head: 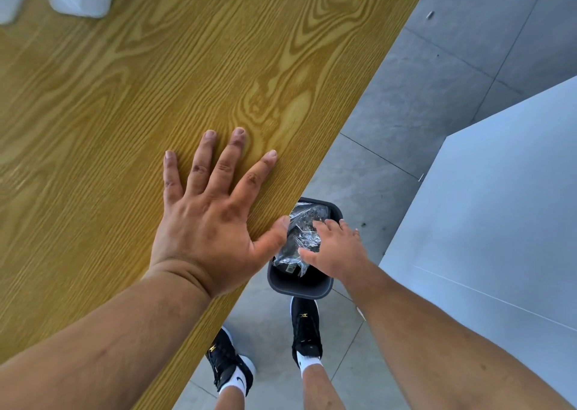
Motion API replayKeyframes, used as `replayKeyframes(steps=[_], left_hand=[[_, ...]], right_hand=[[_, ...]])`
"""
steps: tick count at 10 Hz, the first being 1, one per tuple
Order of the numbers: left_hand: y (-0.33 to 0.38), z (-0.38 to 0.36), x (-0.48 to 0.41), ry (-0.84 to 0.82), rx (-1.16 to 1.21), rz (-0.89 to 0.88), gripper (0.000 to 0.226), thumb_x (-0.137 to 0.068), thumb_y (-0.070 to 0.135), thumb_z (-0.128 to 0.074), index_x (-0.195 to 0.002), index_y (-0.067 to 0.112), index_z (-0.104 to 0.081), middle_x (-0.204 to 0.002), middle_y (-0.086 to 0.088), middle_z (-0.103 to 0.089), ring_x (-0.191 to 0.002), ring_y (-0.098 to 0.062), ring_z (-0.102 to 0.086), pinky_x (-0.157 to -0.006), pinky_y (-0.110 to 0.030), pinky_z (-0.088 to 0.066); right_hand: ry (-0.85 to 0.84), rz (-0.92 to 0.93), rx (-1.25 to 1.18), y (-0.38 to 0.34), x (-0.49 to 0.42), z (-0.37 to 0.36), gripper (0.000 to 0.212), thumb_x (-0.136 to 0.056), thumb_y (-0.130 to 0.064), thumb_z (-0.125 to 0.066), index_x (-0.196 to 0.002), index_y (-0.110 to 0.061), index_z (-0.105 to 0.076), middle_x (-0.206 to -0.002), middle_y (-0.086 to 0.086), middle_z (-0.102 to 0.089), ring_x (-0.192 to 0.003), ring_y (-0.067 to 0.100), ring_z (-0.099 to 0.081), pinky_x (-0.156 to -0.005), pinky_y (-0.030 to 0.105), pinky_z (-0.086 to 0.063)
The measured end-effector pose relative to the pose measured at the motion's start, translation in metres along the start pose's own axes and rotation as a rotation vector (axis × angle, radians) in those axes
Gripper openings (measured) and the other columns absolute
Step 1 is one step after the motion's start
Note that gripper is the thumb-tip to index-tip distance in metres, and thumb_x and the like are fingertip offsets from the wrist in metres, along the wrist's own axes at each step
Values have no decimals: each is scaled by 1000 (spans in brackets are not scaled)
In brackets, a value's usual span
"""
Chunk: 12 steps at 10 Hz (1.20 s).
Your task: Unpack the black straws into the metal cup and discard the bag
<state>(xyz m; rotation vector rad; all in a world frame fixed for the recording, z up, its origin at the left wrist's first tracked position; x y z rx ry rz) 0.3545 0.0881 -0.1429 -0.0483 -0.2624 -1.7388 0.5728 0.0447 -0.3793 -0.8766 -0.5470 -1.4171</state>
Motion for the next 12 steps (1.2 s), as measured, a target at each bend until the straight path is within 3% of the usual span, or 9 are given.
replayKeyframes(steps=[9, 11, 12], left_hand=[[0, 1, 0, 0, 0, -10, 85, -93, 85, -20, -167, 44, -14, -178, 1, -5, -164, -28, 8, -126, -68, 3], [2, 9, 0, -109, -36, 9, 94, -86, 93, -9, -167, 45, -5, -178, 3, 6, -162, -27, 18, -125, -66, 11], [1, 20, -3, -205, -16, -4, 103, -78, 100, -2, -166, 47, -1, -178, 4, 6, -163, -28, 14, -127, -65, 9]], right_hand=[[235, -43, -2, -1, 138, 128, 98, -86, -89, -43, -164, -32, -27, -170, 2, -34, -161, 33, -20, -129, 57, -19], [307, -33, 15, -19, 180, 170, 103, -85, -92, -37, -166, -31, -21, -174, 7, -27, -163, 35, -15, -131, 58, -16], [354, -15, 34, -30, 198, 191, 106, -83, -95, -29, -167, -31, -19, -175, 8, -24, -163, 35, -12, -131, 58, -13]])
Point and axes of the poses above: each hand's wrist, its own x-axis away from the middle knuckle, its own z-axis out of the back of the hand, y = z × x, the point moved 5 cm from there along -x, towards the middle knuckle
